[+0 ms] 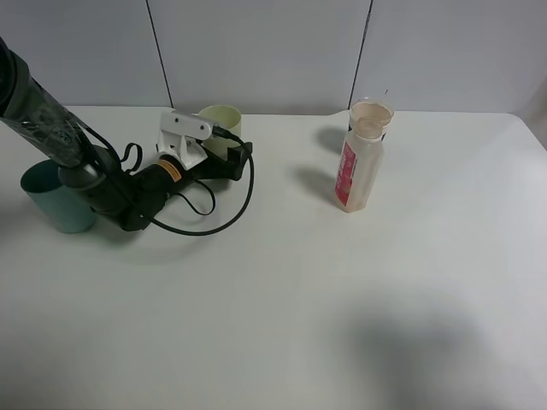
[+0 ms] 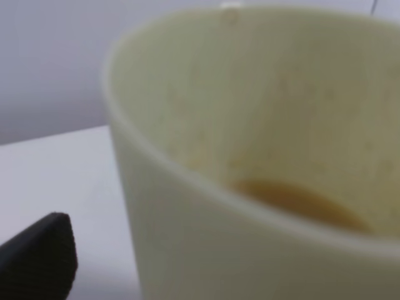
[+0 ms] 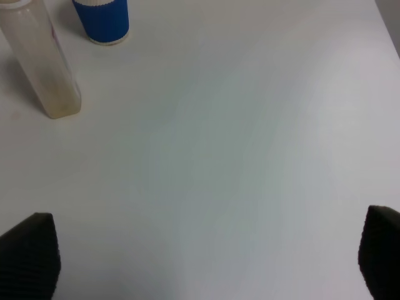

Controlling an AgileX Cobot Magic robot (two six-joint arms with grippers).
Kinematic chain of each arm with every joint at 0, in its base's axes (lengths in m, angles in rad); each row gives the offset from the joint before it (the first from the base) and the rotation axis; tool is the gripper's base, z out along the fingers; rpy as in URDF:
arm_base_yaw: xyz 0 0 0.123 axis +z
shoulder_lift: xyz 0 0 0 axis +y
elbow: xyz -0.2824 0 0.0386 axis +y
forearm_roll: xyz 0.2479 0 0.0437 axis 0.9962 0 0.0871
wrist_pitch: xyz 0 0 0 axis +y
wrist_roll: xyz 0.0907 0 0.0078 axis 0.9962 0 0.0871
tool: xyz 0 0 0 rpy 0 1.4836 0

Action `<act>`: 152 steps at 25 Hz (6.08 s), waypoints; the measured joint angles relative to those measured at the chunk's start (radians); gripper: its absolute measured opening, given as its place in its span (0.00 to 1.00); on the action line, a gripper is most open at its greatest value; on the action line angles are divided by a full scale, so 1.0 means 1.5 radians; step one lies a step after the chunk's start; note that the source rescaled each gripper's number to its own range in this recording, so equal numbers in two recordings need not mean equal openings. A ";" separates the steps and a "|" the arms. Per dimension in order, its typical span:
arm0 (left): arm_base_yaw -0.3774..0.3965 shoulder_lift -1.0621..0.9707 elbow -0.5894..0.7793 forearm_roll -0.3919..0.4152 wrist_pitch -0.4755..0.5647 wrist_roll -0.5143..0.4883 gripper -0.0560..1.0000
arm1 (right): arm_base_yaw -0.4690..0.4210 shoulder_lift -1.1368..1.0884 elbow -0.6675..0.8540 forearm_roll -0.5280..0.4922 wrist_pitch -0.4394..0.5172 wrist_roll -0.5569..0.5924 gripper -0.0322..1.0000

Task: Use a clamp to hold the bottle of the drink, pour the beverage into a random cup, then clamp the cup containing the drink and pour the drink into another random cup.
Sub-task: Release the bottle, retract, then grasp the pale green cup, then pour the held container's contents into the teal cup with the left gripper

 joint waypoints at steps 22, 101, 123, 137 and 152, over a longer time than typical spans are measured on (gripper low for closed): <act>0.000 0.031 -0.029 0.010 0.000 -0.027 1.00 | 0.000 0.000 0.000 0.000 0.000 0.000 0.91; 0.001 -0.329 -0.072 0.249 0.496 -0.175 0.07 | 0.000 0.000 0.000 0.000 0.000 0.000 0.91; 0.131 -0.455 -0.007 0.248 0.599 -0.079 0.07 | 0.000 0.000 0.000 0.000 0.000 0.000 0.91; 0.291 -0.488 0.002 0.293 0.506 -0.084 0.07 | 0.000 0.000 0.000 0.000 0.000 0.000 0.91; 0.439 -0.510 0.159 0.294 0.300 -0.117 0.07 | 0.000 0.000 0.000 0.000 0.000 0.000 0.91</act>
